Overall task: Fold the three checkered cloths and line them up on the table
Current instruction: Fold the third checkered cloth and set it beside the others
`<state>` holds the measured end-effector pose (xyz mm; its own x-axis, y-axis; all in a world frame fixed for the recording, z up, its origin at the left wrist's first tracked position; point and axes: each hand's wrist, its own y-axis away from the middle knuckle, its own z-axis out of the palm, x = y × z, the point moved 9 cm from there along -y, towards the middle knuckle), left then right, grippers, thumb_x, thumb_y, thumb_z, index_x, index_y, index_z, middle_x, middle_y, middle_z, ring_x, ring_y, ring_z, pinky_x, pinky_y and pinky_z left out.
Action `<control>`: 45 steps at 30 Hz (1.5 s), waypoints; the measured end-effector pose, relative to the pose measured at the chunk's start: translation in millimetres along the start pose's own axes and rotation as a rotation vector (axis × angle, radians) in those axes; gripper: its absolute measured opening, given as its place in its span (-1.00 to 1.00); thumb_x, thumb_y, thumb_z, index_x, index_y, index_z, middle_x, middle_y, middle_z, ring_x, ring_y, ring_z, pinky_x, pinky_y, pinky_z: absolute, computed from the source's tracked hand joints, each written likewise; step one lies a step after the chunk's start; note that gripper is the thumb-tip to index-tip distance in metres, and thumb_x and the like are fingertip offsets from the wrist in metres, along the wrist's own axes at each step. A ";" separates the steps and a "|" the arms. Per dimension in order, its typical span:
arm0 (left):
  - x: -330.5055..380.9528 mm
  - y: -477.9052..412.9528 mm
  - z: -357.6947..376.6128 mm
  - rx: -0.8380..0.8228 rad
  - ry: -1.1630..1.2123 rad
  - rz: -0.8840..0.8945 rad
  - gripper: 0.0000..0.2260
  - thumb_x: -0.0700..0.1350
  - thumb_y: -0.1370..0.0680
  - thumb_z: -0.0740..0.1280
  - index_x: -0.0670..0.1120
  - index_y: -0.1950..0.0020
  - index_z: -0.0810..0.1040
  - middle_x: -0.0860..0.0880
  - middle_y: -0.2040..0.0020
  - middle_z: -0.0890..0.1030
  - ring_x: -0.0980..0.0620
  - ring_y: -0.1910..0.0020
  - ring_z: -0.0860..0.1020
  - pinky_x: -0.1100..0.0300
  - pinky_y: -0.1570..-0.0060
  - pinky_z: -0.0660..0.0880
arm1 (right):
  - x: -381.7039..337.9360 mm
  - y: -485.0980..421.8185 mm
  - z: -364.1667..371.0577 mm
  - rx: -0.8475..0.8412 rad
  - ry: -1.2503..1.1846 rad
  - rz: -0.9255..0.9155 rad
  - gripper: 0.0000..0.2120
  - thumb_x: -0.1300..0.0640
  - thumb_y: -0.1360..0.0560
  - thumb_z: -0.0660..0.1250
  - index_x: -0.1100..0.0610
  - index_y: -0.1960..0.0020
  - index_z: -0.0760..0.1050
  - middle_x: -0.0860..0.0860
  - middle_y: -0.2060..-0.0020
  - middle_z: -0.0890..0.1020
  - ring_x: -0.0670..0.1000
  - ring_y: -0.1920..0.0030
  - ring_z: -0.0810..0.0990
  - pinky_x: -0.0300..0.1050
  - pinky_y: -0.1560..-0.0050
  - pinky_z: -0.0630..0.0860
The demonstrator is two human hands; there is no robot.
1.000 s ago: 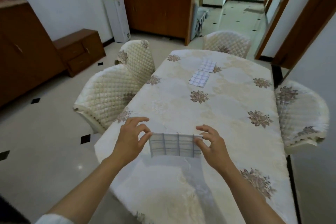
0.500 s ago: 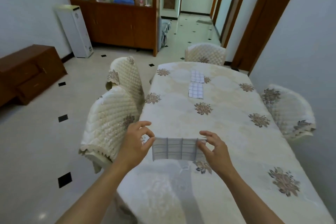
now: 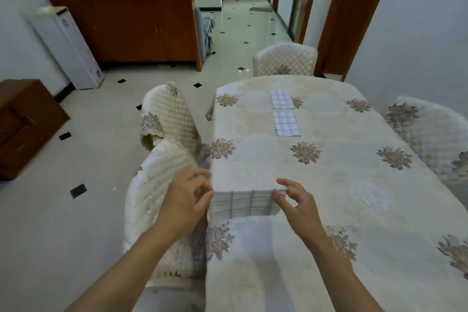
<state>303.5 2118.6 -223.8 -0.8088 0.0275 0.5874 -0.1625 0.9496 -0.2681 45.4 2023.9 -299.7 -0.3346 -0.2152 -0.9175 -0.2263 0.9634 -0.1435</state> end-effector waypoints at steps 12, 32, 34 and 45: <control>-122.6 -87.1 -80.3 -0.074 0.218 -0.001 -0.85 -0.07 -0.51 0.42 0.15 0.21 0.53 0.17 -0.17 0.54 0.18 -0.24 0.42 -0.02 -0.27 0.40 | -70.4 -61.8 115.5 0.107 -0.068 0.091 -0.94 0.17 -0.49 0.41 0.04 0.13 0.64 -0.14 -0.15 0.61 -0.10 -0.05 0.57 0.02 -0.12 0.53; -241.9 -234.4 -102.7 -0.398 0.513 0.105 -0.91 -0.03 -0.45 0.49 0.09 0.24 0.63 0.11 -0.25 0.51 0.11 -0.26 0.44 -0.12 -0.28 0.44 | -137.9 -94.1 220.6 0.625 -0.176 0.211 -0.88 0.27 -0.53 0.34 0.34 0.06 0.59 -0.11 -0.30 0.47 -0.45 0.01 0.51 -0.42 0.12 0.48; -243.1 -257.4 -85.0 -0.426 0.496 0.116 -0.91 -0.05 -0.46 0.48 0.05 0.23 0.63 0.12 -0.25 0.52 0.12 -0.26 0.45 -0.11 -0.31 0.41 | -125.3 -111.9 225.4 0.651 -0.226 0.224 -0.93 0.29 -0.53 0.34 0.25 0.09 0.60 -0.11 -0.29 0.46 -0.47 0.03 0.50 -0.49 0.16 0.46; -172.7 -378.5 -17.6 -0.647 0.509 0.346 -0.85 -0.07 -0.52 0.42 0.08 0.25 0.57 0.17 -0.22 0.54 0.15 -0.26 0.45 0.18 -0.07 0.41 | -88.2 -155.7 184.9 0.923 -0.181 0.328 -0.92 0.14 -0.51 0.39 0.11 0.12 0.65 -0.19 -0.22 0.55 0.02 -0.16 0.57 0.04 -0.12 0.50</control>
<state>514.7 1760.0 -210.3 -0.3796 0.3342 0.8627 0.5196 0.8485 -0.1001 279.3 1922.4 -265.0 -0.0908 0.0378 -0.9952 0.6784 0.7339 -0.0340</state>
